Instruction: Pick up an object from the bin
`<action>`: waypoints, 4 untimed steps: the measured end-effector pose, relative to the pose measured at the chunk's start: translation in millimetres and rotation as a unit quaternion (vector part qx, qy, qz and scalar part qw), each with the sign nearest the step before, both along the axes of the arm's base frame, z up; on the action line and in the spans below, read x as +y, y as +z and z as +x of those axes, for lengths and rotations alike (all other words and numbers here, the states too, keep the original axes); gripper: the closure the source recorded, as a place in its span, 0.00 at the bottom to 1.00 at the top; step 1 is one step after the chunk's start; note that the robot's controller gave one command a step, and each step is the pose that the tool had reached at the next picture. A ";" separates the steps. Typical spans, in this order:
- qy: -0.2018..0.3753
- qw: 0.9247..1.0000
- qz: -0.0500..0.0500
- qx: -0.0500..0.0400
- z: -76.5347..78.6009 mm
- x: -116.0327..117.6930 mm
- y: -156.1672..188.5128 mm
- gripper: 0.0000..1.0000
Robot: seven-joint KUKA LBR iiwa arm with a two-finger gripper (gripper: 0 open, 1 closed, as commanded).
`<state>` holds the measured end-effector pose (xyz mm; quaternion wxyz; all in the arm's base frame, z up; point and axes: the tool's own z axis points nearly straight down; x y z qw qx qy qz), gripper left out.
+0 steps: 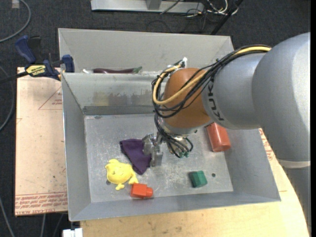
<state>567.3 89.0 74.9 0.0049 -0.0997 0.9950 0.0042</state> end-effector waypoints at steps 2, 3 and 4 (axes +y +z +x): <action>-0.021 1.000 0.001 -0.001 4.0 -6.8 99.5 1.00; -0.021 1.000 0.001 -0.001 4.0 -6.7 99.5 1.00; -0.021 1.000 0.001 0.001 2.7 -4.3 139.8 1.00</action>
Offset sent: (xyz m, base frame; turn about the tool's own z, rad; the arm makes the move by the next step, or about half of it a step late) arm 0.0033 -0.0076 0.0994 0.0446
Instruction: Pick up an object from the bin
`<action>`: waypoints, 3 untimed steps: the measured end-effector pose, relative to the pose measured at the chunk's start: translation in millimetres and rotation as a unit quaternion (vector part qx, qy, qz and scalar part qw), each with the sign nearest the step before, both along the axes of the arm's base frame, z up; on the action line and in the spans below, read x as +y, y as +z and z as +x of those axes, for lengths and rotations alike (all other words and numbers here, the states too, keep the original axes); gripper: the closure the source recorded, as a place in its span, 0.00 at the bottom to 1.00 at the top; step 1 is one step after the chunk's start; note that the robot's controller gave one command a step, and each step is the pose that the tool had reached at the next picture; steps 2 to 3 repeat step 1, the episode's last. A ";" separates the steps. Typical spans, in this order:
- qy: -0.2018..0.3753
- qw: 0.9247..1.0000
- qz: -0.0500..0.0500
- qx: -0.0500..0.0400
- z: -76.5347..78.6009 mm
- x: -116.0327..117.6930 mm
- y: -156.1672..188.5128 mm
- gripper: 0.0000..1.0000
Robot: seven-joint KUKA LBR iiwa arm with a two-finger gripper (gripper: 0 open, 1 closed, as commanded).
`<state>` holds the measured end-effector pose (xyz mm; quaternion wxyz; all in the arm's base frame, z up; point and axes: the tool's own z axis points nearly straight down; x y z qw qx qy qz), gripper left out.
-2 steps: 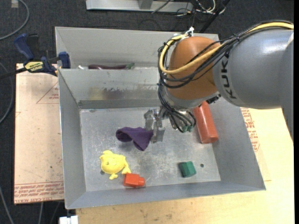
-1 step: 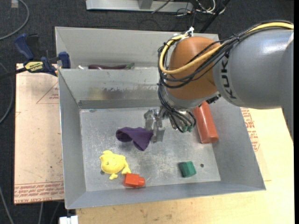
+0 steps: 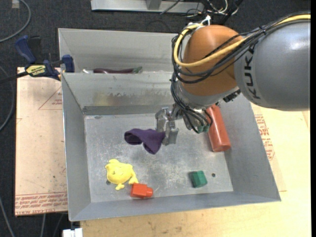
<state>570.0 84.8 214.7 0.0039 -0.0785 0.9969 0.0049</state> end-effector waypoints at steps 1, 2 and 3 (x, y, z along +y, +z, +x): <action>0.011 1.000 0.001 -0.005 9.5 11.2 120.4 1.00; 0.011 1.000 0.001 -0.005 9.5 11.2 120.4 1.00; 0.011 1.000 0.001 -0.005 9.5 11.2 120.4 1.00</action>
Offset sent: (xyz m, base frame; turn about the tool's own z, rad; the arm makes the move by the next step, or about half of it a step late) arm 0.0000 0.0000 0.0000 0.0000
